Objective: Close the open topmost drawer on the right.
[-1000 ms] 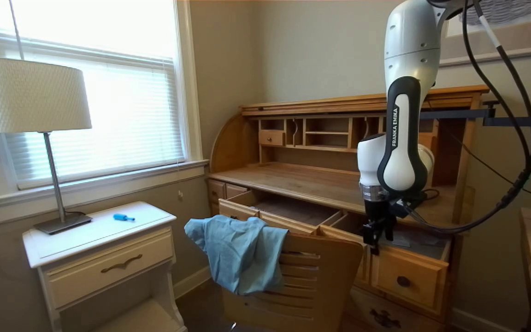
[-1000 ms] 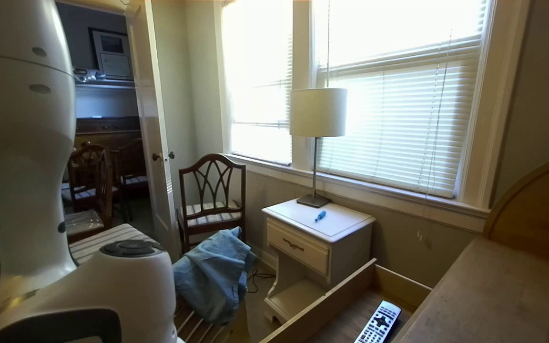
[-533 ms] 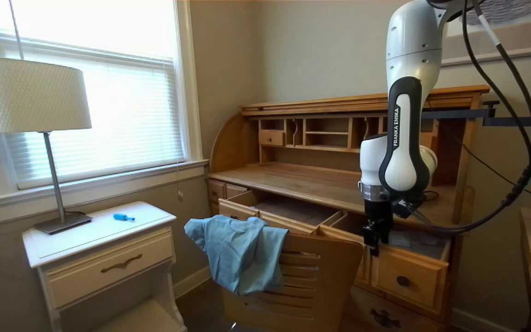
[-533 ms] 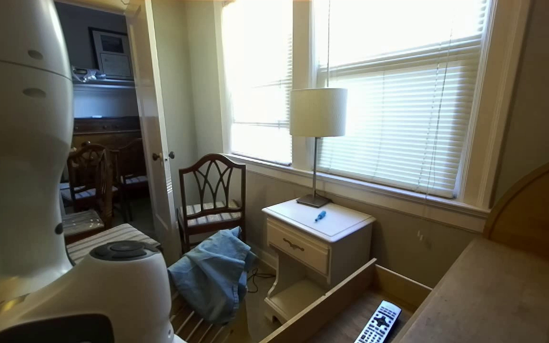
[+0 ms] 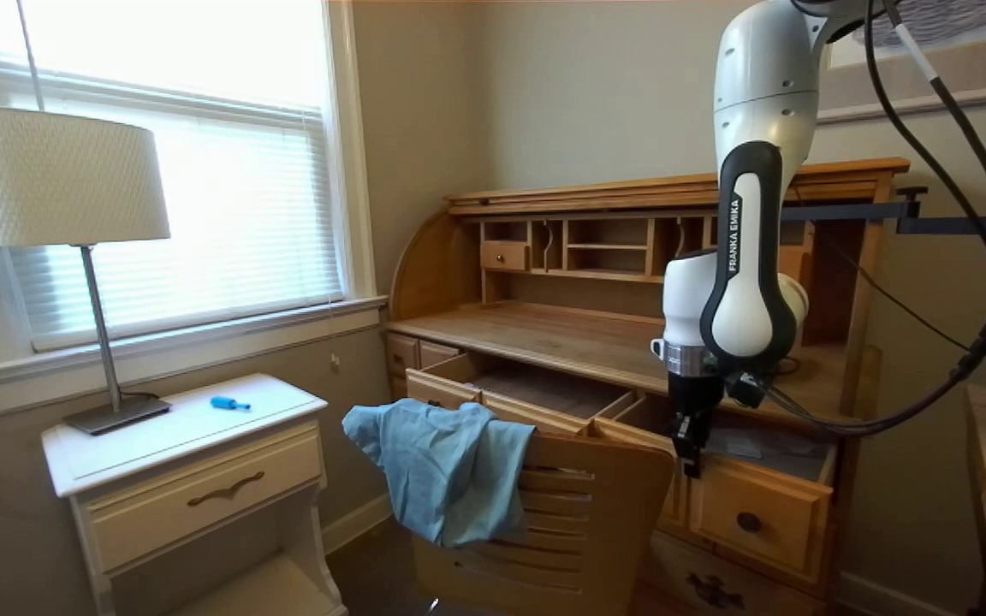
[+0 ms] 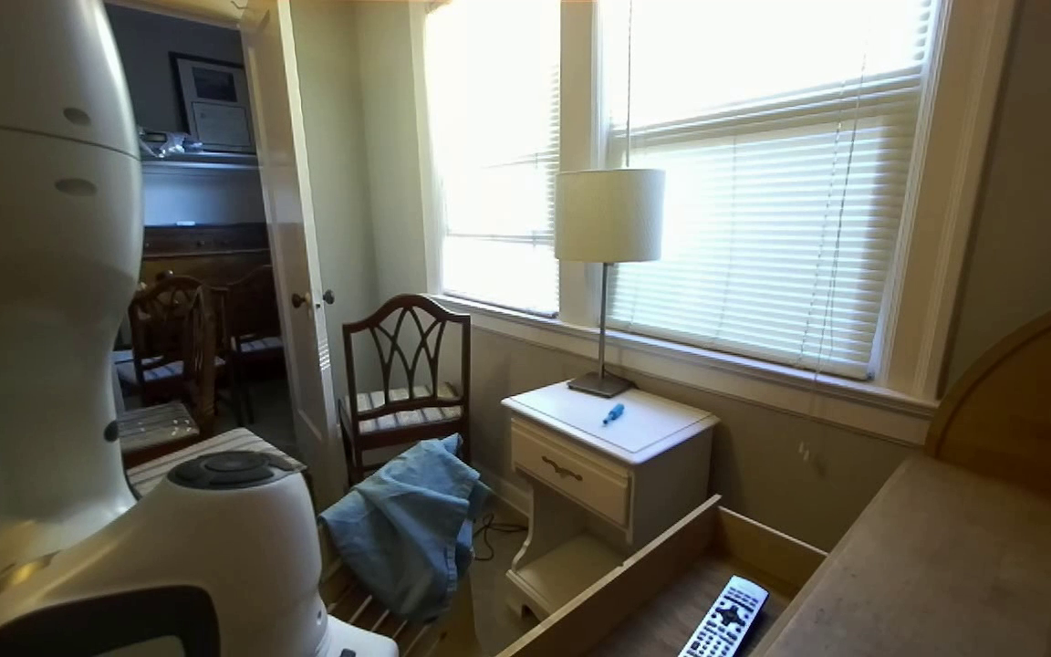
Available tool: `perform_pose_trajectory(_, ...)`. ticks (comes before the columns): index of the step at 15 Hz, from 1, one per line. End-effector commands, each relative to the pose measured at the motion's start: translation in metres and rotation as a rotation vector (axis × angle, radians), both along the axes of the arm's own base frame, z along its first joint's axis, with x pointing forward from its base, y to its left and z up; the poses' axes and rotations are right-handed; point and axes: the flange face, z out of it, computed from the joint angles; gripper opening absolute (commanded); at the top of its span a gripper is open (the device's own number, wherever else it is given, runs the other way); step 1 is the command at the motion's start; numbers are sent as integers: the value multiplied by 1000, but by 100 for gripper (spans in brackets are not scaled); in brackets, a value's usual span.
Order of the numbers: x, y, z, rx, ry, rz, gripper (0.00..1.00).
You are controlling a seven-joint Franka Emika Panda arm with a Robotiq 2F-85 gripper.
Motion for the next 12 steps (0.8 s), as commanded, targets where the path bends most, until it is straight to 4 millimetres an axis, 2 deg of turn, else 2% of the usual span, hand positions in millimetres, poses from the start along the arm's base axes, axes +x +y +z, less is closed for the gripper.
perform_pose_trajectory(1,0,-9,-6,16,-22,11,1)
perform_pose_trajectory(2,0,-14,-7,7,-15,-6,5)
perform_pose_trajectory(4,-3,-32,-12,-21,5,-51,5)
perform_pose_trajectory(10,-20,-108,-6,-157,7,-154,5)
perform_pose_trajectory(12,-20,-120,-9,-181,10,-169,5)
